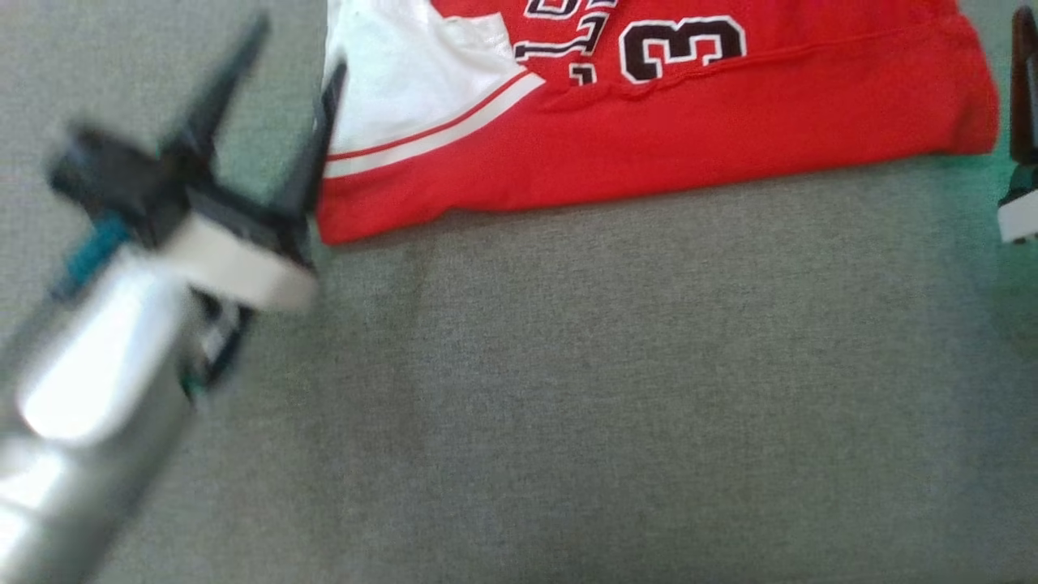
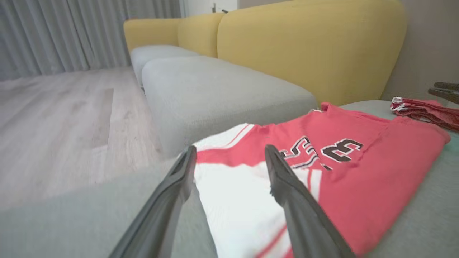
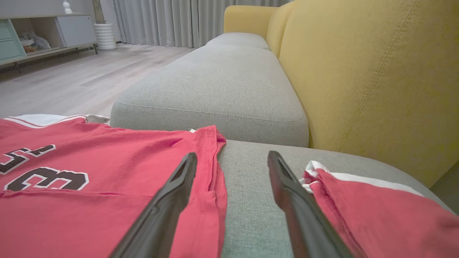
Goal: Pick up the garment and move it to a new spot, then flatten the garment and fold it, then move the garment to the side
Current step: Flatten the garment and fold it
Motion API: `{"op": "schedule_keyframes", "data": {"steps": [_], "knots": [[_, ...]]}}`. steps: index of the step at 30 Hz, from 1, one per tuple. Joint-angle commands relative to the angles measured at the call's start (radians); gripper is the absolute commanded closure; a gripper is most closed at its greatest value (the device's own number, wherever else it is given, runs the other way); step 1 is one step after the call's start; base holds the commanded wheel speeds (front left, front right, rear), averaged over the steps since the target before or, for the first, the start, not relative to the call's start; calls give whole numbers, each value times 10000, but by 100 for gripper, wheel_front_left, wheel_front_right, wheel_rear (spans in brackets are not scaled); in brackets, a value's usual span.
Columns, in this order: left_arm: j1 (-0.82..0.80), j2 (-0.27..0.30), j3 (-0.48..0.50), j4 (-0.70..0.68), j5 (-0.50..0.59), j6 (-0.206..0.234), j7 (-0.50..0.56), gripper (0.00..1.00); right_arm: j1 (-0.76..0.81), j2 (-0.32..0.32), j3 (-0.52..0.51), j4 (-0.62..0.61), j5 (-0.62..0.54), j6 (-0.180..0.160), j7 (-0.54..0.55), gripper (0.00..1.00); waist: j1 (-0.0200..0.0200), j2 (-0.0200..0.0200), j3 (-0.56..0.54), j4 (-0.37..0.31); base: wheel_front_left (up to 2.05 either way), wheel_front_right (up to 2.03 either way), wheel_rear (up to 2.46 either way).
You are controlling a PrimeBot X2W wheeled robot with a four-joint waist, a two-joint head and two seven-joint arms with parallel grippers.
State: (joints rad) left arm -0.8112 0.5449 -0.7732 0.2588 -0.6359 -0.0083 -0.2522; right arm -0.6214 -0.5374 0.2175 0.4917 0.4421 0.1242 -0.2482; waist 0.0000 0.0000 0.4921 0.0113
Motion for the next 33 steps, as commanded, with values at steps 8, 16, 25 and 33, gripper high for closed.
{"op": "schedule_keyframes", "data": {"steps": [8, 16, 25, 33], "knots": [[2823, -751, 771, -98, -1125, 999, 144, 0, 1083, 370, -194, -283, -162, 65, -132, 0, 0, 0, -389, -210, 0, 0, 0], [3245, -1335, 1151, 965, -1816, 1885, 483, 0, 1041, 475, 147, -137, -172, 65, -134, 0, 0, 0, -455, -379, 0, 0, 0], [3404, -1474, 901, 1221, -2224, 1347, 1032, 100, 949, 502, 206, 27, -53, 65, -135, 0, 0, 0, -564, -314, 0, 0, 0], [3377, -1322, 485, 977, -2227, 832, 1541, 100, 748, 552, 1024, 1171, 496, 65, -12, 0, 0, 0, -668, -223, 0, 0, 0]]}}
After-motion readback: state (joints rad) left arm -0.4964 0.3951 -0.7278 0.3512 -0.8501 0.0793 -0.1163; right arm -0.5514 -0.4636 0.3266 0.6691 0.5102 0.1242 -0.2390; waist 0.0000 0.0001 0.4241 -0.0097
